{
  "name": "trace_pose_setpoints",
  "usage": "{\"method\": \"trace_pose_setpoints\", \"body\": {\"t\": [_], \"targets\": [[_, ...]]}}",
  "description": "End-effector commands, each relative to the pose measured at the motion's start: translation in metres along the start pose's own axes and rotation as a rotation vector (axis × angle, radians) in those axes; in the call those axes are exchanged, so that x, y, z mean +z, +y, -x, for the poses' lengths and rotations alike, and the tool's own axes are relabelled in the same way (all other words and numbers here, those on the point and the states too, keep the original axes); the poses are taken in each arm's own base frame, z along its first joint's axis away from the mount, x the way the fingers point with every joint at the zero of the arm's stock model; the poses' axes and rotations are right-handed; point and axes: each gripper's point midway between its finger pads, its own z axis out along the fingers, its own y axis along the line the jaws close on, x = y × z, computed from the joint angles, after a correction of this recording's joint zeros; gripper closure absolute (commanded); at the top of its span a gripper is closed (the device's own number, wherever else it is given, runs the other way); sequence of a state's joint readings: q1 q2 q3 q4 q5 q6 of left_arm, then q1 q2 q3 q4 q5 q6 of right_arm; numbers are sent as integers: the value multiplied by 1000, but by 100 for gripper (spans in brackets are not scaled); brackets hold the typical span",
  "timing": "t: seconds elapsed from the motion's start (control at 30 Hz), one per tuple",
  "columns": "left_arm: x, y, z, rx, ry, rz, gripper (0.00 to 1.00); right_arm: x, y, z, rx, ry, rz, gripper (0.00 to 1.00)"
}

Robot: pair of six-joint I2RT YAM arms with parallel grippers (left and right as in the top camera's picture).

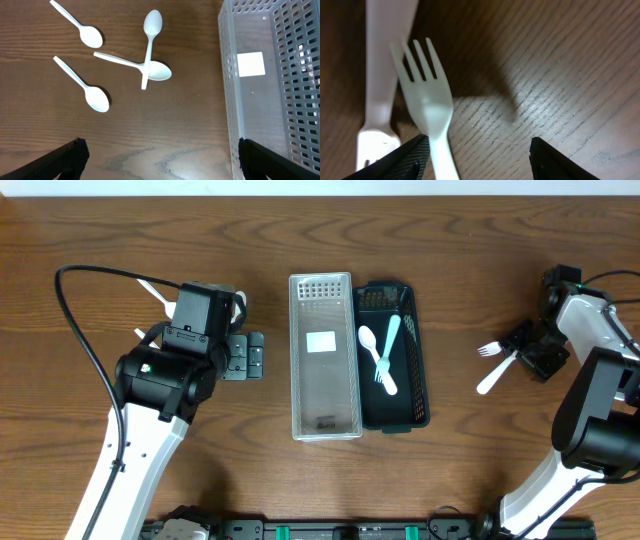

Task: Pack container
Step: 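Grasp another white fork with the right gripper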

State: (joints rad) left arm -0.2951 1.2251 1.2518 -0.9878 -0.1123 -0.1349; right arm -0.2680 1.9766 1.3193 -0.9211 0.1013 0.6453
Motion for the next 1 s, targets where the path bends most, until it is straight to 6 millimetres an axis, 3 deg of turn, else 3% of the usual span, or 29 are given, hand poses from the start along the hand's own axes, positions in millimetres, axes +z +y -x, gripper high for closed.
{"method": "trace_pose_setpoints", "body": {"t": [0.0,0.33,0.63,0.7,0.87,0.97], "targets": [[-5,3,5,-15,-19,11,2,5,-3,-1,-11,9,-8,32],[-5,3,5,-15,-19,11,2,7,-2,-2,-31,12,-3,32],[-5,3,5,-15,-20,11,2,24,-8,-13,-41,25,-12,33],[-5,3,5,-15,-20,11,2,25,-9,-14,-42,27,-13,37],[-5,3,5,-15,-20,11,2,25,-8,-15,-41,33,-6,68],[-5,3,5,-15,-20,11,2,25,-5,-16,-41,39,9,77]]}}
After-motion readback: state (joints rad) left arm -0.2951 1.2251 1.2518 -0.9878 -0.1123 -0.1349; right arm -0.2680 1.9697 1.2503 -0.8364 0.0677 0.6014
